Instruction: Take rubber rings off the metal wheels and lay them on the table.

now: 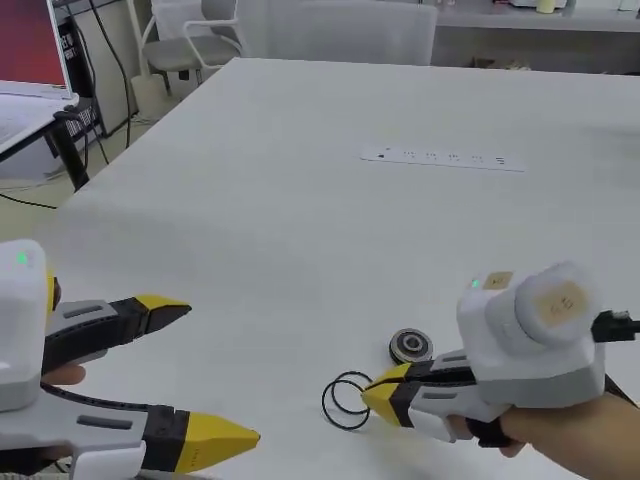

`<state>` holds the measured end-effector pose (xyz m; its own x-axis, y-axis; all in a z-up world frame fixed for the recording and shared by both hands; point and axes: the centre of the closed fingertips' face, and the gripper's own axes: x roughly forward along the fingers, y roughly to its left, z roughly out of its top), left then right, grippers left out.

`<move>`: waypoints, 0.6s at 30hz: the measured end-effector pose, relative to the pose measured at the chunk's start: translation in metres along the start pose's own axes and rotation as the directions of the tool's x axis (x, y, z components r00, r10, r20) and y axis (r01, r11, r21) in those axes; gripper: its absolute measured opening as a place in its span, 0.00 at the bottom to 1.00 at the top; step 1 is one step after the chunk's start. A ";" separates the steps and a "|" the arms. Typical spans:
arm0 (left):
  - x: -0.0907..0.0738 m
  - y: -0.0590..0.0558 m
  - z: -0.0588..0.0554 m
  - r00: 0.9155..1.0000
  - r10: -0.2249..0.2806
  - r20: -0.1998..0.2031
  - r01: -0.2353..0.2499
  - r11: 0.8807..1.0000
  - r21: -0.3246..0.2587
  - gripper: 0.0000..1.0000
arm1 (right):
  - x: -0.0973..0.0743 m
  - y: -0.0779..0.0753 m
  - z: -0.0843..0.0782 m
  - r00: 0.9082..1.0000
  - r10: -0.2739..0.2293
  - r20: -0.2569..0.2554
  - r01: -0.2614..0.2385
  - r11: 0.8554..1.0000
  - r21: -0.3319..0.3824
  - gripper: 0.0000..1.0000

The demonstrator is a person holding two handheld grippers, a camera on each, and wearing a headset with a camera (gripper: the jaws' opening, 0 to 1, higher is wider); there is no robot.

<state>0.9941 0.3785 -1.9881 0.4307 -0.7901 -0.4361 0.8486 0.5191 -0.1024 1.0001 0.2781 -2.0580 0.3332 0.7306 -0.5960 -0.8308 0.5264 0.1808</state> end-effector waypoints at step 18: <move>0.000 0.000 0.002 1.000 0.005 0.009 -0.005 1.000 0.006 0.86 | -0.013 -0.014 0.015 0.998 -0.042 0.051 0.042 0.999 0.001 0.00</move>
<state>0.9948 0.3778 -1.9862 0.4380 -0.7902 -0.4286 0.8481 0.5213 -0.0946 1.0143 0.2681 -2.0409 0.3897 0.7291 -0.5627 -0.8158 0.5568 0.1565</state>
